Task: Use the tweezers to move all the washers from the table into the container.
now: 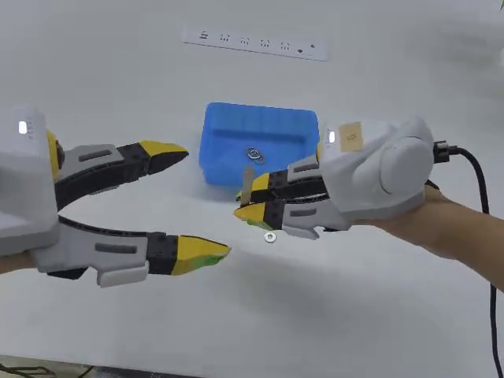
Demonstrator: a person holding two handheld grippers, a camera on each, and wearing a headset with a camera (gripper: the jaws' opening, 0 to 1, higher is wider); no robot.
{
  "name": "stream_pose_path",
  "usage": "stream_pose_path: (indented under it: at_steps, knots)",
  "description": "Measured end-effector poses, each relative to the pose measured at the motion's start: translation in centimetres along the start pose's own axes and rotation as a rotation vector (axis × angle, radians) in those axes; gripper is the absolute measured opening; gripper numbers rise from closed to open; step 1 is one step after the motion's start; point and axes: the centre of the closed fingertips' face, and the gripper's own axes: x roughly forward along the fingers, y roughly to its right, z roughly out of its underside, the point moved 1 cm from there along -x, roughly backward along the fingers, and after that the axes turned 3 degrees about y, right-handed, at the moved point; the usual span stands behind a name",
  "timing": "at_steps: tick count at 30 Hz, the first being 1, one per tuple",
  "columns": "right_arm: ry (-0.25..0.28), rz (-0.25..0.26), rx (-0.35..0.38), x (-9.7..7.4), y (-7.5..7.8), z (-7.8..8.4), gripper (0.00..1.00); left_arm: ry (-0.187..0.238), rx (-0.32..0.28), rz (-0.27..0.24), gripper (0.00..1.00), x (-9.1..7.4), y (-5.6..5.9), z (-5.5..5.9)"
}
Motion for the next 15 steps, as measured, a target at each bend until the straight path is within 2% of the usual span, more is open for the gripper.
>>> stream_pose_path:
  at_steps: [5, 9, 12, 15]
  knots:
    - [-0.001, 0.016, -0.014, -0.9, 0.8, -1.0, 0.10, -0.033, 0.024, -0.027, 0.88, -0.4, 0.6, 0.7]
    - [0.008, 0.028, -0.023, -1.5, 1.5, -2.3, 0.10, 0.009, -0.009, -0.067, 0.94, -0.8, 0.7, 0.5]
    - [0.023, 0.038, -0.010, -1.8, 1.9, -3.0, 0.10, 0.011, -0.014, -0.089, 0.97, -1.3, 0.7, 0.6]
    - [0.018, 0.045, -0.028, -2.0, 2.3, -3.7, 0.10, 0.003, -0.013, -0.104, 0.99, -1.9, 0.6, 1.0]
